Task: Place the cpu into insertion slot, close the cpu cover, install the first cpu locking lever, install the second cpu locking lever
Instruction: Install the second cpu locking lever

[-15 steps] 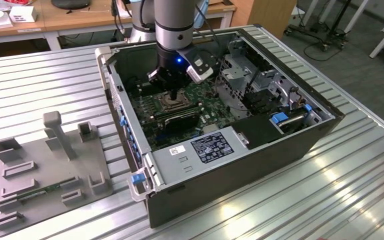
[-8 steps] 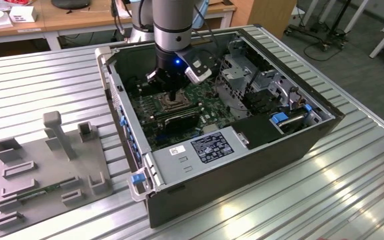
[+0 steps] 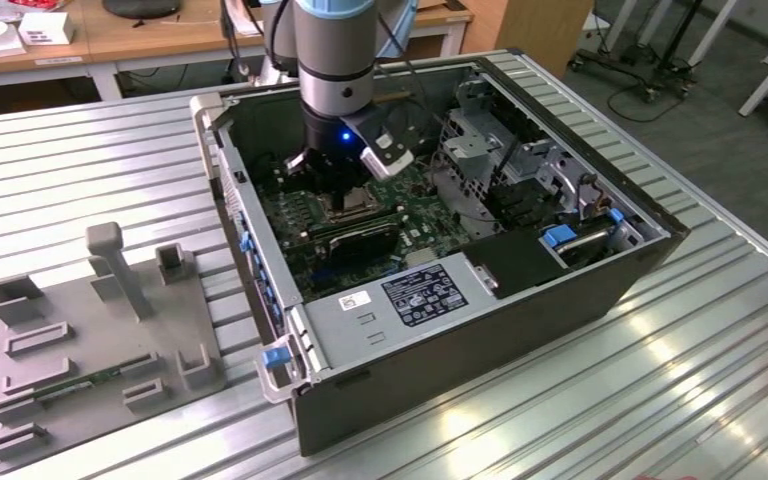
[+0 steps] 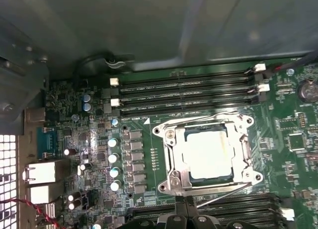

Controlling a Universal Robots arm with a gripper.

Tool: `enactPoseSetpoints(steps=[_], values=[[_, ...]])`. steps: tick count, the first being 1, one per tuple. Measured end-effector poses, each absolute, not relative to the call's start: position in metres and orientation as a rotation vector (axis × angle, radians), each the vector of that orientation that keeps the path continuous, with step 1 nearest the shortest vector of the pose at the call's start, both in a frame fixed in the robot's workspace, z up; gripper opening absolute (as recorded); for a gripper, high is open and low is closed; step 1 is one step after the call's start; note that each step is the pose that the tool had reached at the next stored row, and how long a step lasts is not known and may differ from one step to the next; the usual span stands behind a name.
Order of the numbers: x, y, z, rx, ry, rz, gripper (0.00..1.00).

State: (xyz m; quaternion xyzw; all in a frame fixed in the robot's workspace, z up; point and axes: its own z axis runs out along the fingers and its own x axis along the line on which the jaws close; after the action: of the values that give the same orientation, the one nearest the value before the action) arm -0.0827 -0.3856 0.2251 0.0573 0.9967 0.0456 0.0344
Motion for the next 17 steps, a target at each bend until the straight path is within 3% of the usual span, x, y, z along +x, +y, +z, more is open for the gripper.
enactPoseSetpoints(steps=[17], values=[[-0.088, -0.386, 0.207, 0.176, 3.064, 0.14, 0.1]])
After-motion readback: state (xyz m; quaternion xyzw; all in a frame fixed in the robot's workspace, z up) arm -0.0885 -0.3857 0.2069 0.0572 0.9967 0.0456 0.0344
